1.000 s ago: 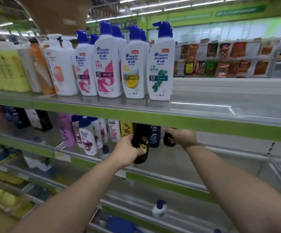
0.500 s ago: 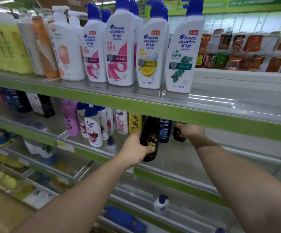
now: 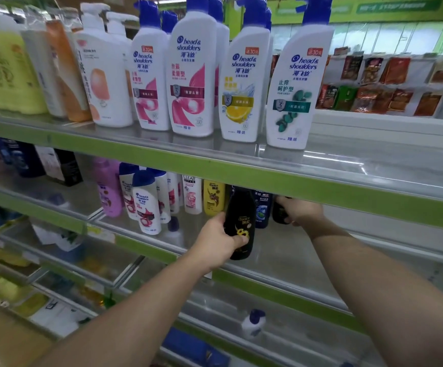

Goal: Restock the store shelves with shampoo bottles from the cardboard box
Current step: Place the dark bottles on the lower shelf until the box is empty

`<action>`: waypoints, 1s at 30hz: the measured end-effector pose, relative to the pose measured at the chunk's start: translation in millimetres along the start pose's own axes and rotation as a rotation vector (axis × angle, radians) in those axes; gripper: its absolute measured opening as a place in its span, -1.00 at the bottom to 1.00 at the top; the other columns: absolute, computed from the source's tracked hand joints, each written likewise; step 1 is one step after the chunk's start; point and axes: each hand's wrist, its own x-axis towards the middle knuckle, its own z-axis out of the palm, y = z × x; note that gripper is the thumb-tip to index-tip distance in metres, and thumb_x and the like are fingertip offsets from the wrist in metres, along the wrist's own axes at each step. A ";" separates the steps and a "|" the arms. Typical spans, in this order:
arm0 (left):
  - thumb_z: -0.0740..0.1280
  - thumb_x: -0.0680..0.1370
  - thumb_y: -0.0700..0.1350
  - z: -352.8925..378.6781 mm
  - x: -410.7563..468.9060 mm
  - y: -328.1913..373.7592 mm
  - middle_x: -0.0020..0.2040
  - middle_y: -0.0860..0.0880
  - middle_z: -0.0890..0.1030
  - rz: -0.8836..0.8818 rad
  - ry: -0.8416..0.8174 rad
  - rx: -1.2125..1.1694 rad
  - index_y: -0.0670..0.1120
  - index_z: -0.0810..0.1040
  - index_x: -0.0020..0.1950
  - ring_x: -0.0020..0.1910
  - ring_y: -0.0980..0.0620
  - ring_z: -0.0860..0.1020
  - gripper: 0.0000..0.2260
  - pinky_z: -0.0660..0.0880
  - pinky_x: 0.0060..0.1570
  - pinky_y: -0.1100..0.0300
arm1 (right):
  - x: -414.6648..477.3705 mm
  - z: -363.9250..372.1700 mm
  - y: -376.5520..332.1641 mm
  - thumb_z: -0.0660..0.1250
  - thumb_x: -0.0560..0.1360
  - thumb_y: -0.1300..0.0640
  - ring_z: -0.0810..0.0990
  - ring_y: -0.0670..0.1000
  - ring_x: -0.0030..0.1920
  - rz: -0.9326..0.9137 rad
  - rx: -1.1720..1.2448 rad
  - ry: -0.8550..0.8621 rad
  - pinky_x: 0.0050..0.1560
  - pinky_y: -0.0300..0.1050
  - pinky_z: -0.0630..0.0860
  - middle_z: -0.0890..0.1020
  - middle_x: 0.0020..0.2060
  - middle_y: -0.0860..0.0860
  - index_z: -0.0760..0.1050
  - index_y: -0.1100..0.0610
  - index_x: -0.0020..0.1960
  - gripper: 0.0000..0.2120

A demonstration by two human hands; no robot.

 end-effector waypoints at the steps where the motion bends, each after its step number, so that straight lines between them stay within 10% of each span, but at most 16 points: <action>1: 0.50 0.48 -0.21 0.2 0.2 -0.1 0.01 0.05 0.64 0.002 0.004 0.000 0.01 0.48 0.16 0.07 0.00 0.61 -0.66 0.52 0.10 0.10 | -1.6 -1.8 2.1 0.34 0.46 -0.28 0.70 0.01 -0.30 0.017 0.020 0.002 -0.37 -0.23 0.54 0.67 -0.42 0.01 0.60 0.14 -0.22 -0.54; 7: 0.53 0.45 -0.18 7.3 2.2 3.5 0.15 -0.08 0.66 0.003 0.026 -0.030 -0.07 0.46 0.24 0.14 -0.09 0.62 -0.58 0.55 0.23 -0.05 | -33.5 -15.4 21.6 0.47 0.43 -0.16 0.69 0.25 -0.18 -0.031 0.142 0.189 -0.16 0.12 0.62 0.61 -0.35 0.11 0.59 0.31 -0.04 -0.51; 11: 0.52 0.46 -0.15 20.0 4.4 7.1 0.18 -0.03 0.64 0.018 -0.017 -0.022 0.01 0.41 0.21 0.19 -0.05 0.60 -0.58 0.51 0.25 -0.01 | -89.9 -16.7 22.6 0.48 0.45 -0.05 0.59 -0.01 -0.39 -0.201 0.406 -0.031 -0.46 -0.19 0.45 0.71 -0.26 -0.06 0.67 -0.03 -0.07 -0.88; 14: 0.50 0.48 -0.09 31.8 3.4 12.2 0.09 0.04 0.62 0.056 -0.066 0.020 0.07 0.38 0.17 0.16 -0.03 0.59 -0.62 0.52 0.17 0.05 | -117.8 -19.7 19.8 0.50 0.44 -0.05 0.61 -0.02 -0.40 -0.256 0.370 -0.280 -0.49 -0.21 0.40 0.73 -0.13 -0.11 0.62 -0.11 0.05 -0.80; 30: 0.46 0.51 -0.09 53.6 7.7 21.5 0.11 0.03 0.67 0.182 -0.138 0.015 0.07 0.43 0.38 0.14 0.01 0.62 -0.53 0.56 0.18 0.04 | -111.8 -30.4 28.3 0.56 0.41 0.05 0.68 0.06 -0.34 -0.266 0.376 -0.167 -0.43 -0.12 0.51 0.70 -0.07 -0.04 0.62 0.05 0.09 -0.72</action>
